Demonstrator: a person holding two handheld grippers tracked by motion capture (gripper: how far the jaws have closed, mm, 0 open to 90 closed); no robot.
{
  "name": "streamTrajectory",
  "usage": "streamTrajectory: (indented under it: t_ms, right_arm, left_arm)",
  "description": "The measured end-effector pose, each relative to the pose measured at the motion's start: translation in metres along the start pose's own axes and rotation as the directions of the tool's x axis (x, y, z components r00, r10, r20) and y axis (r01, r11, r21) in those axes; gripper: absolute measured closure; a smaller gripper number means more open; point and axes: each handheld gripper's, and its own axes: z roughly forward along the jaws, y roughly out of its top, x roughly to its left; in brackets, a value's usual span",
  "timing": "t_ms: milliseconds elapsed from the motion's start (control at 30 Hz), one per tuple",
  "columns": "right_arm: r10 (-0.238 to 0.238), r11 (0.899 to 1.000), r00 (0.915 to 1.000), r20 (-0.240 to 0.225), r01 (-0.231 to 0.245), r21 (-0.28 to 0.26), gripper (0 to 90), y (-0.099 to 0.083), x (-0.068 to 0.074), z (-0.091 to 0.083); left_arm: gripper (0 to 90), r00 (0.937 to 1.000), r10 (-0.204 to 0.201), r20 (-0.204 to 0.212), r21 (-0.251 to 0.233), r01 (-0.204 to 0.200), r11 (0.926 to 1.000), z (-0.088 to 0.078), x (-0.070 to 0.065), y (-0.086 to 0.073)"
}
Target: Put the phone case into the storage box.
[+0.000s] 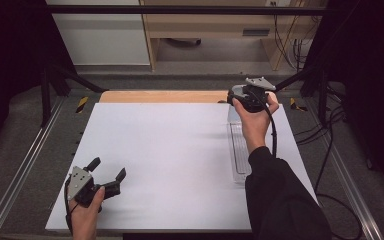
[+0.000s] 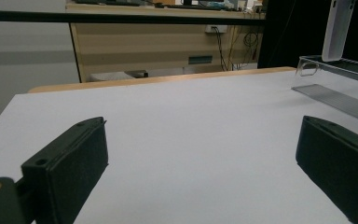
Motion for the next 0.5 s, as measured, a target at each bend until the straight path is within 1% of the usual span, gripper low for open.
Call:
streamTrajectory:
  t_ms: [67, 233, 500]
  right_arm:
    - [-0.010, 1.000, 0.9999, 0.014, 0.011, -0.002, 17.5, 0.0000, 0.0002, 0.0004]
    - [-0.005, 1.000, 0.9996, 0.027, 0.005, 0.003, 17.5, -0.0017, -0.0035, 0.0022]
    - [0.020, 1.000, 0.9976, 0.066, -0.019, -0.011, 17.5, -0.0042, -0.0077, 0.0084]
  left_arm:
    - [1.8, 1.0000, -0.001, 0.000, -0.001, 0.001, 1.0000, -0.0002, 0.0000, 0.0000]
    - [1.8, 1.0000, 0.000, 0.003, 0.001, 0.000, 1.0000, 0.0003, -0.0001, -0.0001]
    - [1.8, 1.0000, 0.006, 0.007, 0.002, -0.006, 1.0000, 0.0012, -0.0019, -0.0002]
